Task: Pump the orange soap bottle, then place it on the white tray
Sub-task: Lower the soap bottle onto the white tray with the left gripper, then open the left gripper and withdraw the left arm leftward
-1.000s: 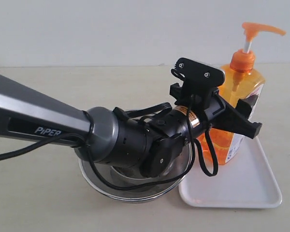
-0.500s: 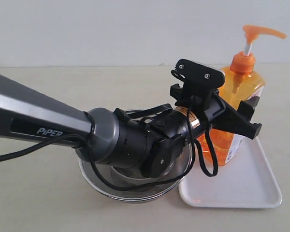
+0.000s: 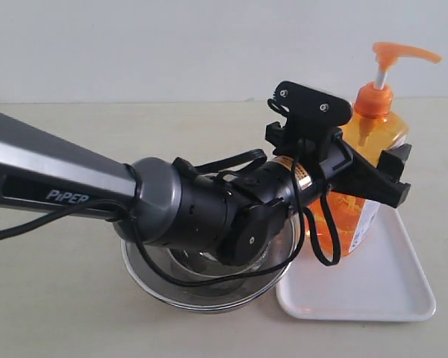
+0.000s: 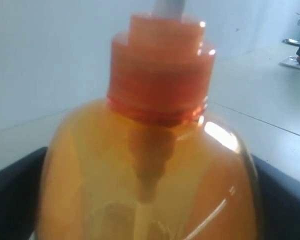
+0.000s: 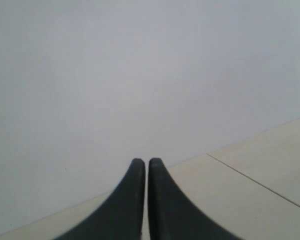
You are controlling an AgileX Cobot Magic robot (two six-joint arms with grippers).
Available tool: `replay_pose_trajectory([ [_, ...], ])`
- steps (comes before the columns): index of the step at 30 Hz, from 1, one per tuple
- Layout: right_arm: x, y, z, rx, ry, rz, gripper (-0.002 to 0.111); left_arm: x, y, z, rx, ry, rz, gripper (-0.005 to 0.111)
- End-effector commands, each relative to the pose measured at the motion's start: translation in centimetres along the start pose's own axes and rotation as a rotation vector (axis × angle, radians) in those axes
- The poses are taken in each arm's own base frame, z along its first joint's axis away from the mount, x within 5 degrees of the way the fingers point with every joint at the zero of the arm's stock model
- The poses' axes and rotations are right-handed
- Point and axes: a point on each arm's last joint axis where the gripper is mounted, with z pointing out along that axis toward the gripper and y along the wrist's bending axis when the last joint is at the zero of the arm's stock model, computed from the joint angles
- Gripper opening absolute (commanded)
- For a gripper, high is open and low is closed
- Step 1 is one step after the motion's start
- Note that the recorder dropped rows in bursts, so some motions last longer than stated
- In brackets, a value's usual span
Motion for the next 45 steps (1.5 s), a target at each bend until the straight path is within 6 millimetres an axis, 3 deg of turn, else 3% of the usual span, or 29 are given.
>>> replay_pose_trajectory([
  [1, -0.1, -0.1, -0.1, 0.002, -0.012, -0.008, 0.0, -2.2, -0.5, -0.6, 0.022, 0.008, 0.036, 0.088],
  [6, -0.1, -0.1, -0.1, 0.002, -0.012, -0.008, 0.0, -3.3, -0.6, -1.2, 0.035, 0.049, 0.064, 0.088],
  [15, -0.1, -0.1, -0.1, 0.002, -0.012, -0.008, 0.0, -2.7, -0.5, -1.1, 0.03, 0.1, 0.048, 0.088],
  [21, -0.1, -0.1, -0.1, 0.002, -0.012, -0.008, 0.0, -2.7, -0.5, -1.2, 0.031, 0.104, 0.058, 0.11],
  [29, -0.1, -0.1, -0.1, 0.002, -0.012, -0.008, 0.0, -3.2, -0.7, -1.6, 0.052, 0.145, 0.079, 0.11],
  [35, -0.1, -0.1, -0.1, 0.002, -0.012, -0.006, 0.0, -8.3, -1.2, -4.8, 0.104, 0.219, 0.086, 0.11],
  [39, -0.1, -0.1, -0.1, 0.002, -0.012, -0.006, 0.0, -10.4, -0.5, -9.2, 0.09, 0.151, 0.036, 0.108],
  [41, -0.1, -0.1, -0.1, 0.002, -0.012, -0.006, 0.0, -10.9, 0.4, -11.9, 0.053, 0.098, -0.022, 0.095],
  [42, -0.1, -0.1, -0.1, 0.002, -0.012, -0.006, 0.0, -10.6, 0.9, -13.5, 0.037, 0.086, -0.038, 0.078],
  [43, -0.1, -0.1, -0.1, 0.002, -0.012, -0.006, 0.0, -10.6, 1.2, -15.1, 0.032, 0.066, -0.038, 0.05],
  [44, -0.1, -0.1, -0.1, 0.002, -0.012, -0.006, 0.0, -10.6, 1.2, -15.7, 0.032, 0.062, -0.038, 0.032],
  [45, -0.1, -0.1, -0.1, 0.002, -0.012, -0.006, 0.0, -10.7, 1.4, -16.6, 0.032, 0.058, -0.038, 0.006],
])
